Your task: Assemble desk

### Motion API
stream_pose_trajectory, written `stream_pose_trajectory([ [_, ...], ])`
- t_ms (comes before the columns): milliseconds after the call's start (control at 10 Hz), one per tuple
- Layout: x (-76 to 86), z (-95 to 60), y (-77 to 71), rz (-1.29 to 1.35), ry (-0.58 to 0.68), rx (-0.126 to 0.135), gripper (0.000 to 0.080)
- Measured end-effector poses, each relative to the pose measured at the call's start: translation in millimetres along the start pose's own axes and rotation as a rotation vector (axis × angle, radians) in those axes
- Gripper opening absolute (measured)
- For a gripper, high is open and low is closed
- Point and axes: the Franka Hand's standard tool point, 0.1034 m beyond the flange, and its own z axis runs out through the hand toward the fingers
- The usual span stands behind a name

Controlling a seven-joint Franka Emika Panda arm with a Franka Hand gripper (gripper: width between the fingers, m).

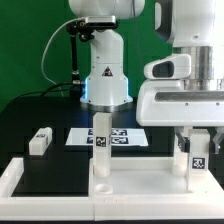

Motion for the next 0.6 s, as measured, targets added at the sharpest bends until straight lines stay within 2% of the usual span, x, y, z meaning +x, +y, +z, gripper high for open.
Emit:
stream_pose_trajectory([
  [200,-0.6,0.4,1.3,0.171,-0.005,-0.006,0.0287],
  [400,-3.7,-0.1,2.5,0.544,-0.016,-0.030,0.0287],
  [600,-4.8,1.0,7.5,0.938,-0.043,-0.009,0.0287],
])
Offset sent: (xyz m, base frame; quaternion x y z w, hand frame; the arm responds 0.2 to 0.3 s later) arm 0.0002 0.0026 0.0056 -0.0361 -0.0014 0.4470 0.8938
